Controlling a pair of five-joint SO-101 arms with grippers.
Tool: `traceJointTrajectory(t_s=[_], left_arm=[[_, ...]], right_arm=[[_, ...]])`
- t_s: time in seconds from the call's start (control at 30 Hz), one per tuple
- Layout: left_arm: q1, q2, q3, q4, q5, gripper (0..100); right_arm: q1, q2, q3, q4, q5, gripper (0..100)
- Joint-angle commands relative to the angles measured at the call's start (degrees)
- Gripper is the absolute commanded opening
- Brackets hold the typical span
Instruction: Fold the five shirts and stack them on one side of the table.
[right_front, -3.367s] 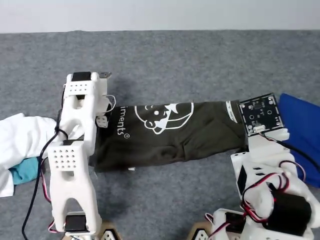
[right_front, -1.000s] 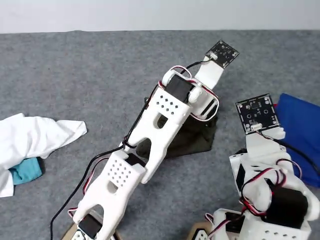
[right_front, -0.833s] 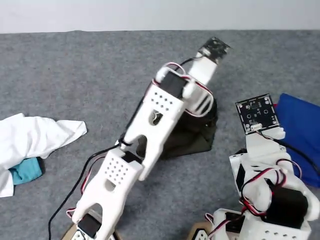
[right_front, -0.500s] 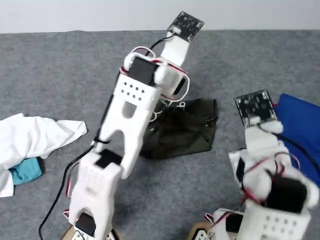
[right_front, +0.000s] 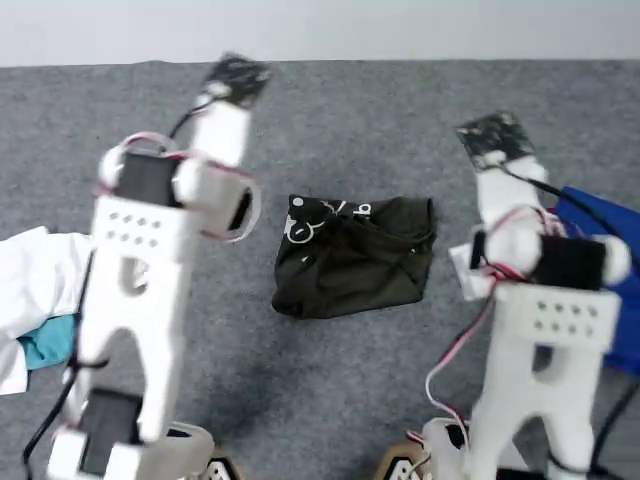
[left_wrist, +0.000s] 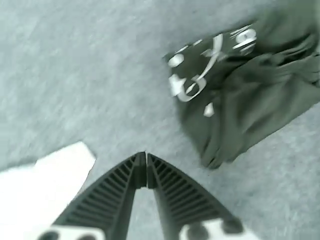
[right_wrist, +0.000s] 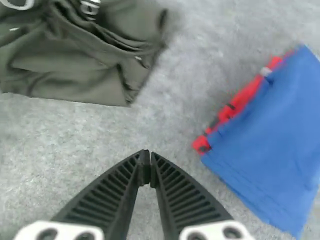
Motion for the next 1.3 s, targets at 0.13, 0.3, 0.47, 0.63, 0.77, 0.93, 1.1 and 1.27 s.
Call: traceJointTrajectory(t_s=[0.13,0.3,0.47,0.63,0.77,0.93,1.1,1.27], left_arm=[[-14.24,-14.77,13.58,1.41,-0.79,1],[-21.63,-21.71,20.35,1.41,-0.88,1],[-25.32,-26.73,26.15,1.32,-2.29,1],[-27.78,-29.98,29.49,-0.09,-4.13,1],[-28.57,-30.42,31.16,-1.76,-4.13,1],[-28.40,-30.42,31.78,-1.93,-4.04,1],[-28.40,-30.42,31.78,-1.93,-4.04,1],[-28.40,-30.42,31.78,-1.93,-3.87,1]], right_arm=[[-13.85,10.42,-4.66,-5.32,0.53,12.8],[-20.35,16.75,-7.47,-10.24,0.88,13.2],[-21.32,26.33,-11.16,-15.16,0.97,13.2],[-21.32,35.47,-20.22,-13.32,0.97,13.2],[-21.93,40.92,-27.69,-9.54,0.70,13.2],[-25.27,45.32,-33.93,-4.53,0.62,13.2],[-25.19,49.27,-36.13,-4.53,-2.02,13.2],[-25.27,52.79,-36.13,-4.26,-2.11,13.1]])
